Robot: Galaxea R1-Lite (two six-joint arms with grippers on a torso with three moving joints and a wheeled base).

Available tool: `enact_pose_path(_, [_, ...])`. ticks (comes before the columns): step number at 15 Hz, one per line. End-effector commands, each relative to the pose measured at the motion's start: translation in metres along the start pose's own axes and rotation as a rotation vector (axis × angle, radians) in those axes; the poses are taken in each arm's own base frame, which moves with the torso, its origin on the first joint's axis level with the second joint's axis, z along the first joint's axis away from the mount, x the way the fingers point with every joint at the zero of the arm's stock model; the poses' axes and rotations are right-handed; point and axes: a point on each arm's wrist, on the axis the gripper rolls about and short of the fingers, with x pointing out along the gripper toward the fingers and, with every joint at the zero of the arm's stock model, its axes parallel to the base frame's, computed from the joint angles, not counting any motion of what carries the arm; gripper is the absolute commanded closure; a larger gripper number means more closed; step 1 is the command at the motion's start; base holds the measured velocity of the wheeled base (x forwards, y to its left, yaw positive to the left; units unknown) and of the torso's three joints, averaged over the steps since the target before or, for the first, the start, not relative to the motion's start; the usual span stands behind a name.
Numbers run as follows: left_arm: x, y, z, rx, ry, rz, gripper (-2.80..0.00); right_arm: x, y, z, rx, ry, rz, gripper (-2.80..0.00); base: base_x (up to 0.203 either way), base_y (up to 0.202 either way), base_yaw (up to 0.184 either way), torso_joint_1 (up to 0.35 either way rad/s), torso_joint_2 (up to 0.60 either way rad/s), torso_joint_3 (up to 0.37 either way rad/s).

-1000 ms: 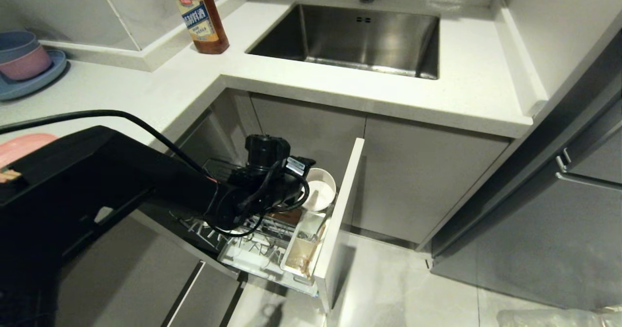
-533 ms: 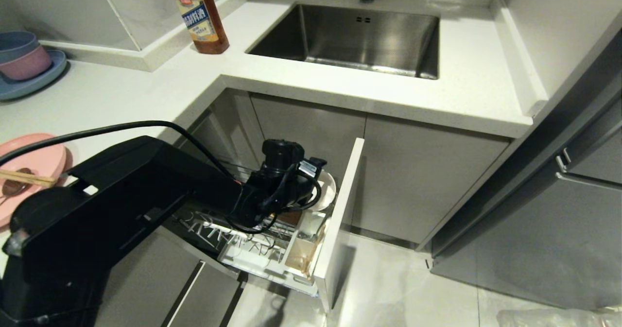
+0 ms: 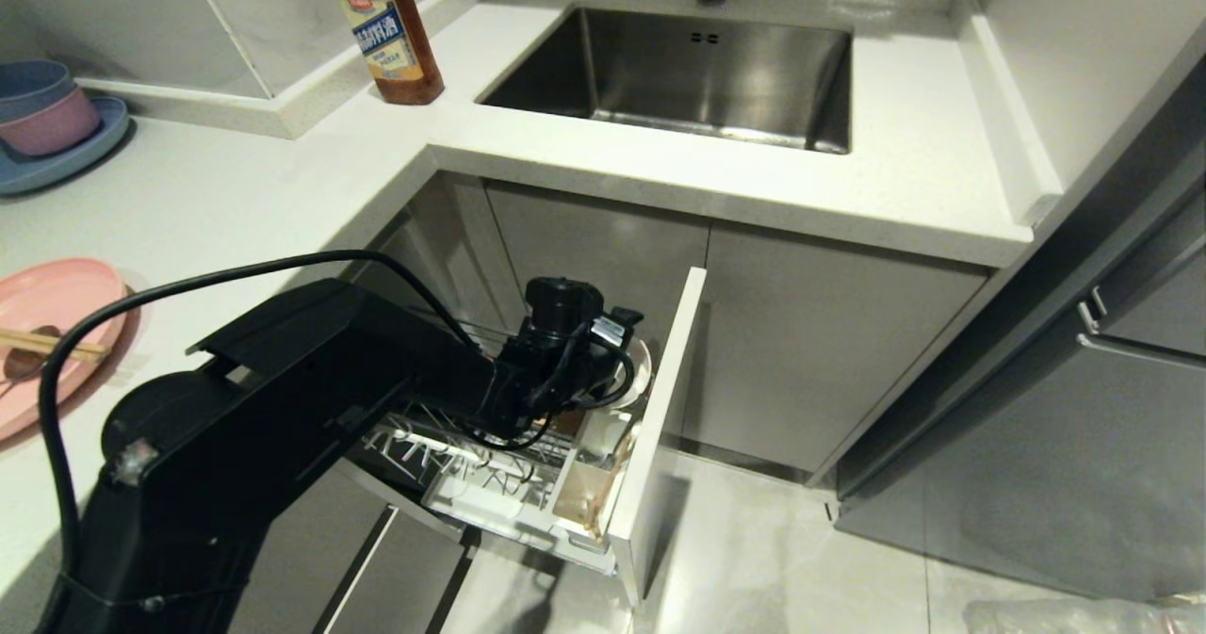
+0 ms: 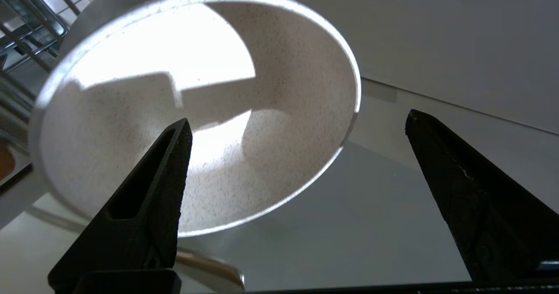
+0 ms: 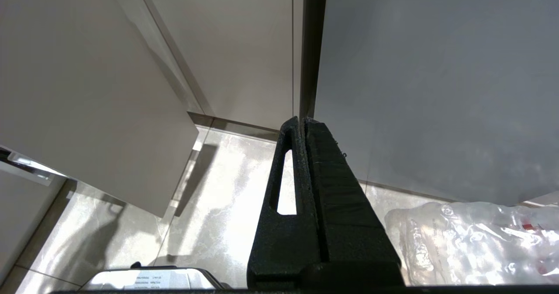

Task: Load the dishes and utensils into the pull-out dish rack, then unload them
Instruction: Pick up the bowl and place it in the cupboard

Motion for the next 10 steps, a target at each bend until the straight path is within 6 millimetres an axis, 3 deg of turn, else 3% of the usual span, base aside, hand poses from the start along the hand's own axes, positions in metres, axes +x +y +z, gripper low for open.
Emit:
enact_pose_path(1, [0.0048, 0.0023, -0.0002, -0.008, -0.003, -0.001, -2.80, 0.0001, 0.0000, -0.0004, 0.000, 0.001, 0.000, 0.00, 0.000, 0.000, 0.000, 0.000, 0.00, 0.000])
enact_pose_path(7, [0.0073, 0.0012, -0.0008, 0.019, -0.006, -0.008, -2.80, 0.0001, 0.0000, -0.0004, 0.000, 0.001, 0.000, 0.00, 0.000, 0.000, 0.000, 0.000, 0.00, 0.000])
enact_pose_path(8, [0.0073, 0.0012, -0.0008, 0.026, -0.006, -0.008, 0.00, 0.0001, 0.0000, -0.0004, 0.000, 0.001, 0.000, 0.00, 0.000, 0.000, 0.000, 0.000, 0.00, 0.000])
enact_pose_path(10, [0.0065, -0.0004, -0.0002, 0.031, -0.006, -0.013, 0.00, 0.0002, -0.0001, -0.0008, 0.000, 0.002, -0.001, 0.00, 0.000, 0.000, 0.000, 0.000, 0.00, 0.000])
